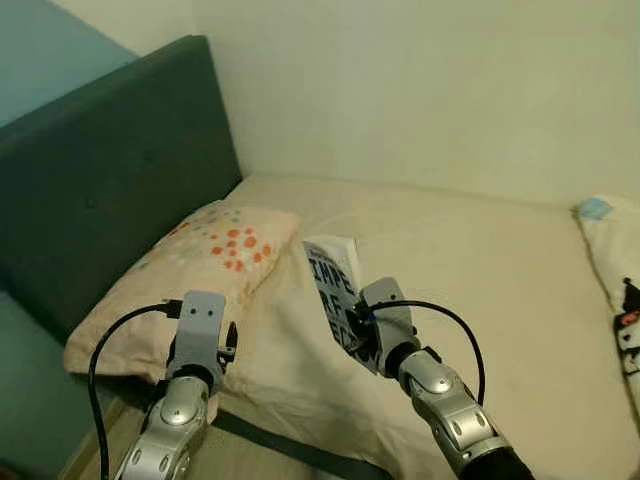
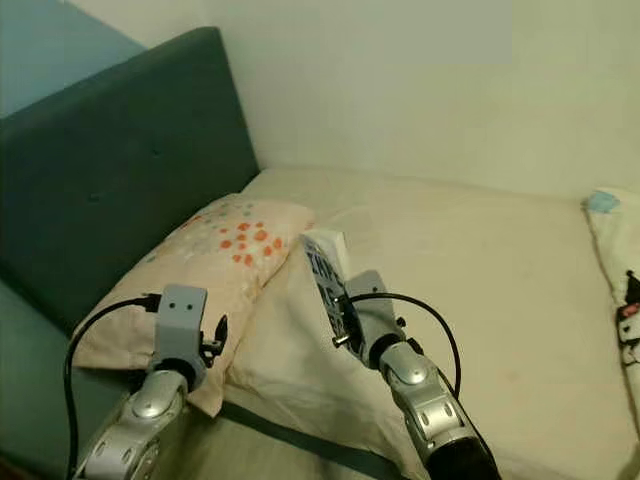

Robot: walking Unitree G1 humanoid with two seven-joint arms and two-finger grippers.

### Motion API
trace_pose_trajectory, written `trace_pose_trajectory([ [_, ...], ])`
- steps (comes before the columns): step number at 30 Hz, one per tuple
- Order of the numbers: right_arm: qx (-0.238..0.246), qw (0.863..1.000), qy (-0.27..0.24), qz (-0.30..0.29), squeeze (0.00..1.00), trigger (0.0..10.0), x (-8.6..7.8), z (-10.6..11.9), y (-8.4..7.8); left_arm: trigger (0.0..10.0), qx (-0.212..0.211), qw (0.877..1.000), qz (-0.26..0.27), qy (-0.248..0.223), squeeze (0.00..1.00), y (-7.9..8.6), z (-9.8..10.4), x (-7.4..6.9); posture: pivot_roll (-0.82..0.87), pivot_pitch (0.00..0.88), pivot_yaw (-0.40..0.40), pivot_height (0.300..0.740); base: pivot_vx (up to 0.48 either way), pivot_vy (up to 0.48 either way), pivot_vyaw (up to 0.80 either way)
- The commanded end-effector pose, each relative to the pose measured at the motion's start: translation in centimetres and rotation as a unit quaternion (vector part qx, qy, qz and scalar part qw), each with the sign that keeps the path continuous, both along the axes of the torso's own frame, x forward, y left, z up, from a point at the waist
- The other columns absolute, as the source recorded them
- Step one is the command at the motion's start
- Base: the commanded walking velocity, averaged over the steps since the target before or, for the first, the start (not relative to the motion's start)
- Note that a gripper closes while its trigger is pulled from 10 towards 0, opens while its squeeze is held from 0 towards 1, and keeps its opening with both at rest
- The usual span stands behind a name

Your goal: Clean up the room

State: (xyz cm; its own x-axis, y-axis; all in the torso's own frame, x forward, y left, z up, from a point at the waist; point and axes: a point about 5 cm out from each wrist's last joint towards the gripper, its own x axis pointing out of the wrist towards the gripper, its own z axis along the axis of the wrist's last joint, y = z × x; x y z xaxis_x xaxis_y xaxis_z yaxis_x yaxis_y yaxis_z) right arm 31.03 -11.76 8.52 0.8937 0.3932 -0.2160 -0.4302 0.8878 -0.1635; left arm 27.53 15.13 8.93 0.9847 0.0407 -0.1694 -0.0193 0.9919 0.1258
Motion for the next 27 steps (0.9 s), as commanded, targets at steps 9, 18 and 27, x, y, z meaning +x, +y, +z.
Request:
trace_pose_trajectory([
  [9, 0.007, 1.000, -0.012, 0.004, 0.00, 10.0, 0.07, 0.21, 0.66, 10.0, 0.004, 1.000, -0.005, 0.013, 0.00, 0.00, -0.64, -0.09, -0.04, 0.095, 0.041, 0.740, 0.000, 0.000, 0.80],
  [18, 0.011, 1.000, -0.015, 0.004, 0.00, 10.0, -0.02, 0.18, 0.96, 10.0, 0.006, 1.000, -0.021, 0.013, 0.00, -0.39, -0.63, -0.09, -0.04, 0.091, 0.046, 0.740, 0.000, 0.000, 0.80],
  [27, 0.010, 1.000, -0.021, -0.001, 0.00, 10.0, 0.09, 0.37, 0.77, 10.0, 0.008, 1.000, -0.025, 0.012, 0.00, -0.58, -0.58, -0.06, -0.04, 0.091, 0.046, 0.740, 0.000, 0.000, 0.80],
])
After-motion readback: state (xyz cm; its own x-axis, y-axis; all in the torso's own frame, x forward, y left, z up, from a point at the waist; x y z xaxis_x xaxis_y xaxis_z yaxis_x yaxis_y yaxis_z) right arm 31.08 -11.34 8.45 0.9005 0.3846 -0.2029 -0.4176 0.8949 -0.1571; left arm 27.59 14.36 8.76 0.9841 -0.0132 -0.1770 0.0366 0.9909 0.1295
